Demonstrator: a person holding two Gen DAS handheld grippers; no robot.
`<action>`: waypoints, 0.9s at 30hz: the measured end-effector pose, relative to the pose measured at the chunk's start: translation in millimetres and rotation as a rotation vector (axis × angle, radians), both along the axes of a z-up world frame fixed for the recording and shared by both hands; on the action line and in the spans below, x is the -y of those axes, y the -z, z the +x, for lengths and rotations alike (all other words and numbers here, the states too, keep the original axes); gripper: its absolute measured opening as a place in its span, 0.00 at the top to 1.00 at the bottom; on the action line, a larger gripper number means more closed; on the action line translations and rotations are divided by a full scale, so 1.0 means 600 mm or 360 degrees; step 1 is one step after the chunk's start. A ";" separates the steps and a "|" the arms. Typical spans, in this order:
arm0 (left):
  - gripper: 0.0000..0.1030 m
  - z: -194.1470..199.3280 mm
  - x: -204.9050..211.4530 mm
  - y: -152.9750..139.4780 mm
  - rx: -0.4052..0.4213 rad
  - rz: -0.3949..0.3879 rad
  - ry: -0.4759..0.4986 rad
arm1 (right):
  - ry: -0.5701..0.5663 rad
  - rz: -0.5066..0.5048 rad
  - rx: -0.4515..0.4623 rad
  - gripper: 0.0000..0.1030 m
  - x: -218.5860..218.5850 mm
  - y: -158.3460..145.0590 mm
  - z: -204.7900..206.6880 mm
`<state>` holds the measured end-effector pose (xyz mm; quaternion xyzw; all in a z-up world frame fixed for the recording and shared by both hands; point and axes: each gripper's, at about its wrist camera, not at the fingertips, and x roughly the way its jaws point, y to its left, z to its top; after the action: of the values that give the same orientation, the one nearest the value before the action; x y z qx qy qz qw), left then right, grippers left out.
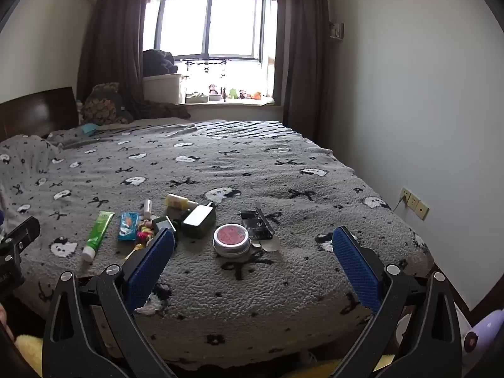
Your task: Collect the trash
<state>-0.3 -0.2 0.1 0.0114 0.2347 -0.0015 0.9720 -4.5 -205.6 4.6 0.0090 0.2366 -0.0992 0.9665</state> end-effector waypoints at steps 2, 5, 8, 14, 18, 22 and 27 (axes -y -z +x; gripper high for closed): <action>0.08 0.000 0.000 0.000 0.0004 0.0004 0.0000 | -0.0001 -0.0007 -0.0001 0.03 -0.001 0.000 0.000; 0.08 0.001 0.000 0.000 0.0000 0.0000 -0.0002 | -0.0006 -0.0007 0.0003 0.03 -0.003 0.000 -0.001; 0.08 0.003 0.001 -0.001 -0.0001 0.0001 -0.0001 | -0.0004 -0.0005 0.0010 0.03 -0.002 -0.001 -0.003; 0.08 0.001 0.006 -0.001 0.0006 0.0006 0.0008 | -0.0002 -0.0004 0.0018 0.03 -0.001 -0.003 -0.003; 0.08 -0.001 -0.002 -0.017 0.0013 0.0003 0.0011 | -0.0017 -0.0009 0.0024 0.03 -0.006 -0.002 -0.005; 0.08 -0.005 -0.002 -0.019 0.0032 0.0001 0.0003 | -0.0027 -0.0008 0.0029 0.03 -0.010 -0.004 -0.006; 0.08 -0.008 -0.002 -0.021 0.0041 -0.0006 0.0002 | -0.0033 -0.0003 0.0042 0.03 -0.010 -0.009 -0.010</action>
<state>-4.9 0.8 12.7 0.0097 0.2221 -0.0025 0.9750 -10.5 -199.7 10.0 0.0068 0.2239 -0.0893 0.9705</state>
